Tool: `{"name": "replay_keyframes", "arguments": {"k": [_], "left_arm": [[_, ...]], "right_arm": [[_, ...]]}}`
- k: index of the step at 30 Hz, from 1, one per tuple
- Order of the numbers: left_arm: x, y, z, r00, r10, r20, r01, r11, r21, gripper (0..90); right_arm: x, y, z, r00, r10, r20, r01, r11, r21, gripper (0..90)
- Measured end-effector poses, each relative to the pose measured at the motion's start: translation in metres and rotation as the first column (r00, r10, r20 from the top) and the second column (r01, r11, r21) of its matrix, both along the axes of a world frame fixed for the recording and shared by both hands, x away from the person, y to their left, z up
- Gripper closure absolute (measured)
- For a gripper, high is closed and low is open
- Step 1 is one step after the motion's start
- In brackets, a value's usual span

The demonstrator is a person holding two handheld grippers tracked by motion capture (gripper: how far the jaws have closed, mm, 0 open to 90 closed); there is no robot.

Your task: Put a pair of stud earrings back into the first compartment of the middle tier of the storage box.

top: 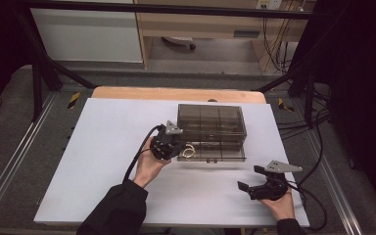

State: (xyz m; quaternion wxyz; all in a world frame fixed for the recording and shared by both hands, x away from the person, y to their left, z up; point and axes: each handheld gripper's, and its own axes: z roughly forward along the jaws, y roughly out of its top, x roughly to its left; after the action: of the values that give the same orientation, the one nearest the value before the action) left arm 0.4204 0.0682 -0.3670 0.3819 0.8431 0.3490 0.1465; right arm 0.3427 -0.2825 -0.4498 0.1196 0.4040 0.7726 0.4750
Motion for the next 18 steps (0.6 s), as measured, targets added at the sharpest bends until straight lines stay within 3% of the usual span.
{"name": "replay_keyframes", "arguments": {"k": [18], "left_arm": [[0.014,-0.011,-0.023,0.9991,0.039,-0.012,-0.039,0.9986,0.036,86.2]], "right_arm": [[0.000,0.000,0.000,1.0000,0.000,0.002,0.000,1.0000,0.001,0.6]]}}
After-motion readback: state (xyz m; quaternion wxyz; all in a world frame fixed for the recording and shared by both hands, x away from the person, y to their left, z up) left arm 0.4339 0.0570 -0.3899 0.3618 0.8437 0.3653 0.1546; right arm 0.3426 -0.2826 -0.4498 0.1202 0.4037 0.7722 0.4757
